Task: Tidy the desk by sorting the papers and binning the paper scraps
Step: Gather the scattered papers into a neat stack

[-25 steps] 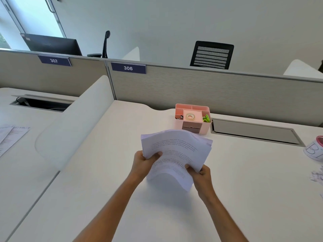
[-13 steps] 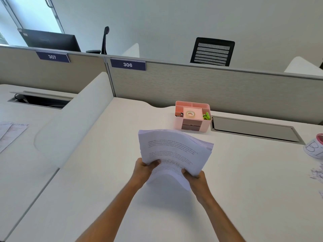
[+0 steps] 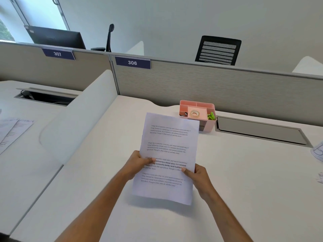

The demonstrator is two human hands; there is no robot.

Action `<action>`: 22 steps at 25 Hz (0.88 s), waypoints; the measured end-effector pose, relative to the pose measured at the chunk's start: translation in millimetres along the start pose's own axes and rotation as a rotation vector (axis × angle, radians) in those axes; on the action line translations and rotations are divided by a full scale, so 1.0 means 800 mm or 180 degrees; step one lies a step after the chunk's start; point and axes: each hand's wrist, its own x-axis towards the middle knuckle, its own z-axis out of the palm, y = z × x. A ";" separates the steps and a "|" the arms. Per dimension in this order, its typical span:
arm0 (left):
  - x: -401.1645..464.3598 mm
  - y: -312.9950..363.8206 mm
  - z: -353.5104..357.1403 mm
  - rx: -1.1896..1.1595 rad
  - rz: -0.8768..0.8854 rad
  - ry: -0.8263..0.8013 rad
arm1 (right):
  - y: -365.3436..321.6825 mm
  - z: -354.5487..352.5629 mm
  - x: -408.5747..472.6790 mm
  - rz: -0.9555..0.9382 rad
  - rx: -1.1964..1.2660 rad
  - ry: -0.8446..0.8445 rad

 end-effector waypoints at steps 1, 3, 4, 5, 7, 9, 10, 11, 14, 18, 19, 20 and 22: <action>0.000 -0.002 -0.008 -0.0029 -0.0001 0.0018 | -0.002 0.002 0.002 -0.0019 0.0036 0.0026; 0.000 -0.005 -0.023 -0.0093 -0.0034 0.0051 | -0.004 0.010 0.008 0.0000 -0.0006 0.0067; 0.001 -0.007 -0.030 -0.0112 -0.0065 0.0065 | -0.004 0.015 0.012 0.0028 -0.0054 0.0081; 0.002 -0.007 -0.036 -0.0120 -0.0095 0.0080 | -0.004 0.021 0.017 0.0055 -0.0103 0.0106; 0.005 -0.005 -0.049 -0.0181 -0.0171 0.0186 | -0.003 0.036 0.029 0.0112 -0.0202 0.0177; 0.008 -0.002 -0.064 -0.0317 -0.0280 0.0462 | -0.001 0.052 0.045 0.0162 -0.0273 0.0247; 0.010 0.000 -0.074 -0.0361 -0.0341 0.0652 | 0.001 0.060 0.054 0.0182 -0.0316 0.0281; 0.013 0.001 -0.087 -0.0363 -0.0400 0.0841 | 0.004 0.069 0.064 0.0209 -0.0375 0.0306; 0.023 0.004 -0.122 -0.0193 -0.0539 0.1139 | 0.012 0.097 0.089 0.0299 -0.0513 0.0320; 0.041 0.014 -0.166 0.0111 -0.0644 0.1439 | 0.023 0.138 0.122 0.0430 -0.0598 0.0348; 0.046 0.016 -0.177 0.0208 -0.0647 0.1539 | 0.024 0.149 0.131 0.0460 -0.0618 0.0349; 0.053 0.019 -0.187 0.0325 -0.0636 0.1655 | 0.024 0.161 0.140 0.0488 -0.0647 0.0368; 0.066 0.023 -0.207 0.0738 -0.0589 0.1943 | 0.022 0.185 0.156 0.0534 -0.0732 0.0411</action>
